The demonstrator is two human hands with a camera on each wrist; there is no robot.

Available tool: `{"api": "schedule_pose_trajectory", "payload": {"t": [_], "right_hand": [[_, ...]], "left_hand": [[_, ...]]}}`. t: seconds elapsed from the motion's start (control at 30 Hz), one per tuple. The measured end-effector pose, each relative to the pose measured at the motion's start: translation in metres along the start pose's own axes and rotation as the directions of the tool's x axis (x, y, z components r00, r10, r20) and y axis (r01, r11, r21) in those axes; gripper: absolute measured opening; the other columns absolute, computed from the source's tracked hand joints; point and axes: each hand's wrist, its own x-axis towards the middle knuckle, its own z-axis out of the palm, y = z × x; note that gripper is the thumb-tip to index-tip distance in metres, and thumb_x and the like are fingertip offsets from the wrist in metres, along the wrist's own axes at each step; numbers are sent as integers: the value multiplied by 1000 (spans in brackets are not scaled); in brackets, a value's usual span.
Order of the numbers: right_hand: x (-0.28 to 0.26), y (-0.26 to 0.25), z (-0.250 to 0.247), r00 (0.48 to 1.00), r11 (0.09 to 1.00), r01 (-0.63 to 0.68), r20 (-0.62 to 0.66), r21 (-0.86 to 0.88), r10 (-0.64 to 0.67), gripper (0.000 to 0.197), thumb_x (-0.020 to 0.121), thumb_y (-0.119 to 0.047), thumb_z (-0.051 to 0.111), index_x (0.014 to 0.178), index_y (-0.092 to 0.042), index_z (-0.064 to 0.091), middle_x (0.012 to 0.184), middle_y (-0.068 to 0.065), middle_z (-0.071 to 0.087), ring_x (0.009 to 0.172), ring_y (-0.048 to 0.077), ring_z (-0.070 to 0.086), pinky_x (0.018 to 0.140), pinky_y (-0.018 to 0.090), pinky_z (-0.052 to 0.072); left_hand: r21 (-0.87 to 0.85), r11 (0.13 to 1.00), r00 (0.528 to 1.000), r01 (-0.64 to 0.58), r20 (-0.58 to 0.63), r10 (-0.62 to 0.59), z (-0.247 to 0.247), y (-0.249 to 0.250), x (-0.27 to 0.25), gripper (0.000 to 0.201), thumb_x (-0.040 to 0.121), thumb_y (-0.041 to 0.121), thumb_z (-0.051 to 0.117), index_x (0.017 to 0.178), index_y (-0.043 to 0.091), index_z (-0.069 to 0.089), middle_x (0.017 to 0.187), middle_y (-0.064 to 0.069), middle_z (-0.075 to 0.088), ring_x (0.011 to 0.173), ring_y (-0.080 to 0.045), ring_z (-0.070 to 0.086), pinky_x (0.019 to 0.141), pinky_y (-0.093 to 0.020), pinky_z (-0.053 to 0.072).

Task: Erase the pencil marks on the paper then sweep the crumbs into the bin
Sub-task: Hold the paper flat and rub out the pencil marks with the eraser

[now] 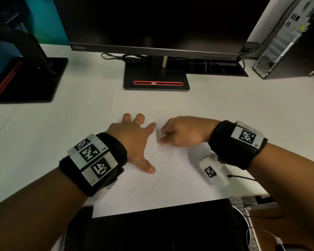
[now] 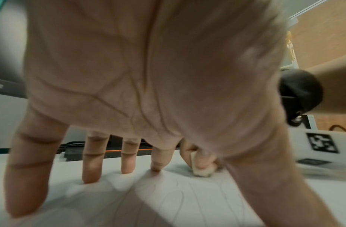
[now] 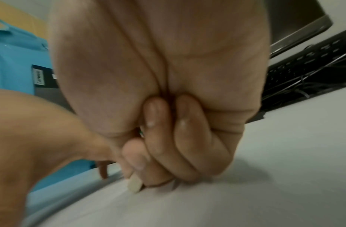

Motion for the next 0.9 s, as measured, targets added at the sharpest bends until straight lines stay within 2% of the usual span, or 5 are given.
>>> {"api": "schedule_pose_trajectory", "payload": {"t": [0.1, 0.23, 0.4, 0.53, 0.9], "right_hand": [[2, 1, -6, 997, 999, -24, -70, -32, 22, 35, 104, -37, 43, 77, -18, 56, 84, -3, 56, 77, 14, 51, 63, 22, 34], [-3, -7, 6, 998, 998, 61, 35, -9, -61, 33, 102, -37, 46, 74, -22, 57, 74, -8, 57, 71, 9, 53, 65, 25, 38], [-5, 7, -4, 999, 999, -15, -48, -31, 13, 37, 102, -40, 46, 73, -19, 54, 80, -6, 54, 79, 18, 52, 69, 32, 38], [-9, 4, 8, 999, 999, 32, 8, -24, -32, 38, 102, -40, 46, 71, -18, 51, 72, -6, 52, 68, 13, 49, 66, 30, 38], [-12, 12, 3, 999, 1000, 1, -33, -10, -1, 39, 101, -41, 47, 70, -18, 51, 73, -5, 53, 71, 15, 50, 64, 29, 37]], "left_hand": [[-2, 1000, 1000, 3, 5, -3, -1, 1, 0, 134, 61, 84, 71, 159, 36, -6, 160, 1, 8, 144, -29, 14, 101, -46, 47], [-1, 1000, 1000, 2, 10, -2, -1, 1, 0, 134, 61, 84, 72, 159, 36, -6, 159, 1, 8, 144, -29, 15, 100, -46, 48], [2, 1000, 1000, 12, 24, -12, -2, 2, 0, 135, 62, 82, 72, 160, 34, -7, 160, 0, 7, 145, -30, 13, 101, -47, 48], [11, 1000, 1000, 10, 19, -10, -1, 2, 1, 135, 62, 83, 72, 160, 34, -7, 160, -1, 7, 145, -30, 14, 100, -46, 48], [-3, 1000, 1000, 12, 24, -11, -2, 4, 1, 135, 63, 80, 74, 160, 32, -6, 161, -3, 7, 146, -32, 12, 102, -47, 47]]}}
